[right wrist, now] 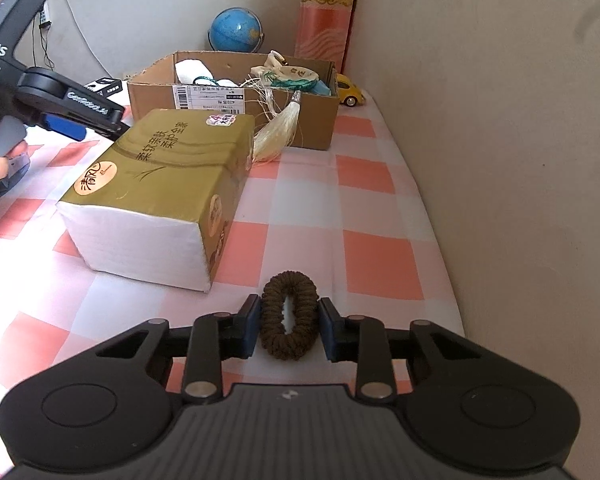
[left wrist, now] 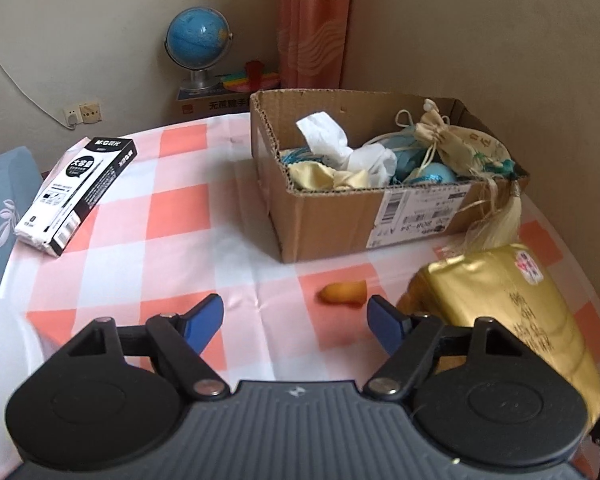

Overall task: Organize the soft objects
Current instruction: 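Grasp the orange earplug with the left gripper while the right gripper holds the hair tie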

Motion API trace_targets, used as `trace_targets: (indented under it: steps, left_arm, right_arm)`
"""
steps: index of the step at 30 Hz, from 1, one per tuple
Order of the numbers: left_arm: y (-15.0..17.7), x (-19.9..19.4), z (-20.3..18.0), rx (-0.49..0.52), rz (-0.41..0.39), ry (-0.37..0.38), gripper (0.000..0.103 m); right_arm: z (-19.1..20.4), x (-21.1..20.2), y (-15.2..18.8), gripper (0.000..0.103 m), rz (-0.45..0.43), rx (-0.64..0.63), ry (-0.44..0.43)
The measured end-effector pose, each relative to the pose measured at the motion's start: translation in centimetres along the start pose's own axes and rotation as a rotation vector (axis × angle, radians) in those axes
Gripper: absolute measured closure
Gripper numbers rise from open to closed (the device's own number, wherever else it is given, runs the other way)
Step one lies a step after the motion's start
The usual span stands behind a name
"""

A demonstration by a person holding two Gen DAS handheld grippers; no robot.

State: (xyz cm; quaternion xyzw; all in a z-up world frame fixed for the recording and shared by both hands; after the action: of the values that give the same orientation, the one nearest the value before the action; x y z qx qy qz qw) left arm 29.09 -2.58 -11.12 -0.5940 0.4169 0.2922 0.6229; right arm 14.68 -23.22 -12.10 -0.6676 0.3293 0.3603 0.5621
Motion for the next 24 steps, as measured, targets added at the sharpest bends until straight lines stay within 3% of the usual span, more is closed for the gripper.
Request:
trace_targets:
  steps: [8, 15, 20, 24]
  left_arm:
    - [-0.9, 1.5, 0.4, -0.019, 0.010, 0.047, 0.025]
    - [-0.9, 1.6, 2.1, -0.059, 0.022, 0.006, 0.025]
    - [-1.1, 1.3, 1.5, -0.044, 0.024, 0.089, 0.025]
    - [-1.2, 2.1, 1.1, -0.034, 0.044, 0.085, 0.024]
  right_arm:
    - [-0.1, 0.1, -0.2, 0.067, 0.014, 0.006, -0.008]
    - [0.0, 0.3, -0.4, 0.067, 0.020, 0.009, -0.013]
    - [-0.1, 0.3, -0.5, 0.067, 0.020, 0.011, -0.019]
    - [0.0, 0.4, -0.5, 0.067, 0.021, 0.015, -0.018]
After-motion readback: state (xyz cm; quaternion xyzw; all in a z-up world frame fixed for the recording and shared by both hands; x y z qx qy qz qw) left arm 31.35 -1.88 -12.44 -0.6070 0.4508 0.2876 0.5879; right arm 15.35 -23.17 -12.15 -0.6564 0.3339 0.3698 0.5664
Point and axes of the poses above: each gripper's, at about its wrist camera, not at the fingertips, and x roughly the way its jaws point, z to its left, y to its underside, the point moved 4 cm from there along x, roughly the way its jaws point, and after that the axes turned 12 degrees about z, right-handed, at the moved point
